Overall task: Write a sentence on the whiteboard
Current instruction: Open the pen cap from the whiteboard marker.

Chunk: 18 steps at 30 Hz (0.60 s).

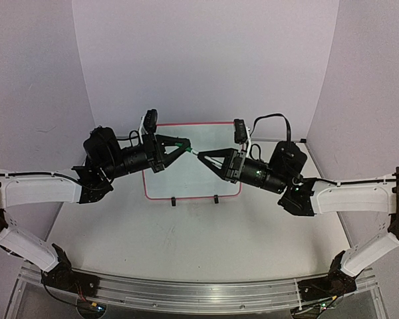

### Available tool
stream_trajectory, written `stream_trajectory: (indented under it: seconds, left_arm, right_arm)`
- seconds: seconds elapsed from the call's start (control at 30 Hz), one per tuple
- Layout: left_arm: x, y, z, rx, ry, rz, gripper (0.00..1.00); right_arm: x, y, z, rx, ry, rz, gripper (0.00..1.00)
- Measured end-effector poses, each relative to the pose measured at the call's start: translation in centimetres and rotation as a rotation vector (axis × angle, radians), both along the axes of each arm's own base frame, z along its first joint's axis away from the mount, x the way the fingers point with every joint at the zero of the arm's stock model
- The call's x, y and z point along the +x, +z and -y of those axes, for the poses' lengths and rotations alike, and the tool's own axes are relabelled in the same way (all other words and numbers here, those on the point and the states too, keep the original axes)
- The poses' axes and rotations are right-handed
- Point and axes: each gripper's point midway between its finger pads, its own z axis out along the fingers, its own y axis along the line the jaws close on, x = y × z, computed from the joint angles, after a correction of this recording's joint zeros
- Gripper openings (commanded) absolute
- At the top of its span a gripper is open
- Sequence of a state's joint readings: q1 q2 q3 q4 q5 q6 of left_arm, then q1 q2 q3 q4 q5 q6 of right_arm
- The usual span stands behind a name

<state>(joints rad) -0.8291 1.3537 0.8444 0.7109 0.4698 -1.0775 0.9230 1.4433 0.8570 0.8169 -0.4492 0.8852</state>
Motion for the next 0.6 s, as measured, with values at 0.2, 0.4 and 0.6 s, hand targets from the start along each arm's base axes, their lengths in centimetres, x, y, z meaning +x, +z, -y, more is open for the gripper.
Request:
stream_trajectory:
  seconds: [0.2,0.4,0.6]
  left_arm:
    - [-0.1,0.3,0.0,-0.011,-0.003,-0.003,0.0]
    - [-0.1,0.3,0.0,-0.012,-0.005,-0.006,0.0]
    - [-0.2,-0.5,0.1,0.022,-0.008,-0.012,0.0]
  right_arm:
    - [0.0,0.3,0.1,0.009,-0.001,0.009,0.0]
    - [0.0,0.1,0.2,0.015,-0.008,0.017,0.0]
    - [0.0,-0.9,0.5,0.013,-0.033,0.017,0.0]
